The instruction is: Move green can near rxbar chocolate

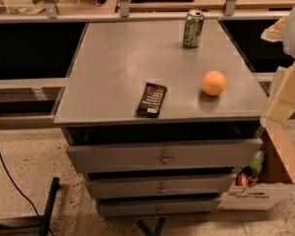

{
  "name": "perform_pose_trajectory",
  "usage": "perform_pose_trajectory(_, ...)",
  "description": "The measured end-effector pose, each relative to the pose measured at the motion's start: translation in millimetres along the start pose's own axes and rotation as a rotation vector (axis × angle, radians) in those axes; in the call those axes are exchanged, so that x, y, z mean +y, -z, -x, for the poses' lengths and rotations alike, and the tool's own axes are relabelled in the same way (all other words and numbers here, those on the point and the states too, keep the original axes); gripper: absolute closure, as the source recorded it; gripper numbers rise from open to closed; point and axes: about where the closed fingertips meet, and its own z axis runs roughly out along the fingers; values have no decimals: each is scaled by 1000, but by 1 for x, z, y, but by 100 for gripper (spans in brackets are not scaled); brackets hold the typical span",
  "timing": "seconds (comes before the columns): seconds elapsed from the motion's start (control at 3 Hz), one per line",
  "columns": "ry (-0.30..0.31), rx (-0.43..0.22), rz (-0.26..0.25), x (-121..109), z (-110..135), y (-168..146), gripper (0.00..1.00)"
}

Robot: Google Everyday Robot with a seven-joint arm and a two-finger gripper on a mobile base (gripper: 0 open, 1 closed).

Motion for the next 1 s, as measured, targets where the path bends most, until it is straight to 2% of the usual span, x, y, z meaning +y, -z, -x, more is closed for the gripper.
perform_pose_trajectory(0.33,0,0,0,0,0,0,0)
perform_pose_trajectory(0.67,-20,-4,-11,-11,-3,-6,0)
perform_pose_trajectory(1.0,-32,-6,-37,-49,-8,-21,0)
